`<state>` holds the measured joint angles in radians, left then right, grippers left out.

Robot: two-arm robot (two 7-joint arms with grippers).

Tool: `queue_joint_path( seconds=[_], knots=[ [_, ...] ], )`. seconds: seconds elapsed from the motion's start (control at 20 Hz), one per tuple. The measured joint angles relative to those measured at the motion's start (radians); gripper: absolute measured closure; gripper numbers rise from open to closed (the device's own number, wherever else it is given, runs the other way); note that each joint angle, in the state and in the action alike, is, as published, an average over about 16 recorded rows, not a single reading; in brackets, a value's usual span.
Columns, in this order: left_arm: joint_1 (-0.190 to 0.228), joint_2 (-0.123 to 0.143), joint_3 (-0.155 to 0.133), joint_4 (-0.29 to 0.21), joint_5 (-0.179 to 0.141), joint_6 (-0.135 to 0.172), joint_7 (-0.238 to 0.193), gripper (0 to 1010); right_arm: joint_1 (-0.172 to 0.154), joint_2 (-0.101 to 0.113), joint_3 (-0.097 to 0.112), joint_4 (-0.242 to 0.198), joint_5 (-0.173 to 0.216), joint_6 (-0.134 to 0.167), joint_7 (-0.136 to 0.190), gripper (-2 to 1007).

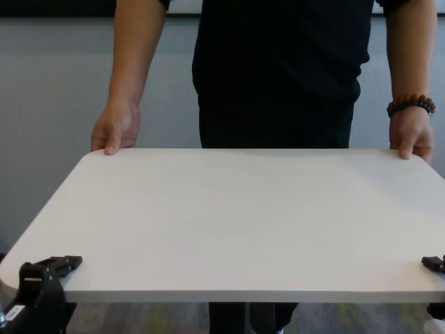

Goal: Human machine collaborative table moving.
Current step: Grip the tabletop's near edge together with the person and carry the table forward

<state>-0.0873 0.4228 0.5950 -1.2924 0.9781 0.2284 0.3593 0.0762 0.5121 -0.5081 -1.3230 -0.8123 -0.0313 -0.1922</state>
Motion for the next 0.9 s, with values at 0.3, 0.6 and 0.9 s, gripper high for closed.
queue_joint_path(
  seconds=[0.3,0.6,0.9],
  knots=[
    [0.016,0.012,-0.01,-0.04,0.015,0.014,-0.042,754,-0.007,0.002,0.004,-0.013,-0.014,-0.009,0.012,717],
    [0.043,0.033,-0.027,-0.113,0.025,0.039,-0.104,753,-0.023,0.008,0.018,-0.048,-0.02,-0.007,0.041,717],
    [0.071,0.052,-0.047,-0.196,0.032,0.066,-0.164,752,-0.043,0.019,0.039,-0.103,-0.02,0.007,0.083,716]
  ],
)
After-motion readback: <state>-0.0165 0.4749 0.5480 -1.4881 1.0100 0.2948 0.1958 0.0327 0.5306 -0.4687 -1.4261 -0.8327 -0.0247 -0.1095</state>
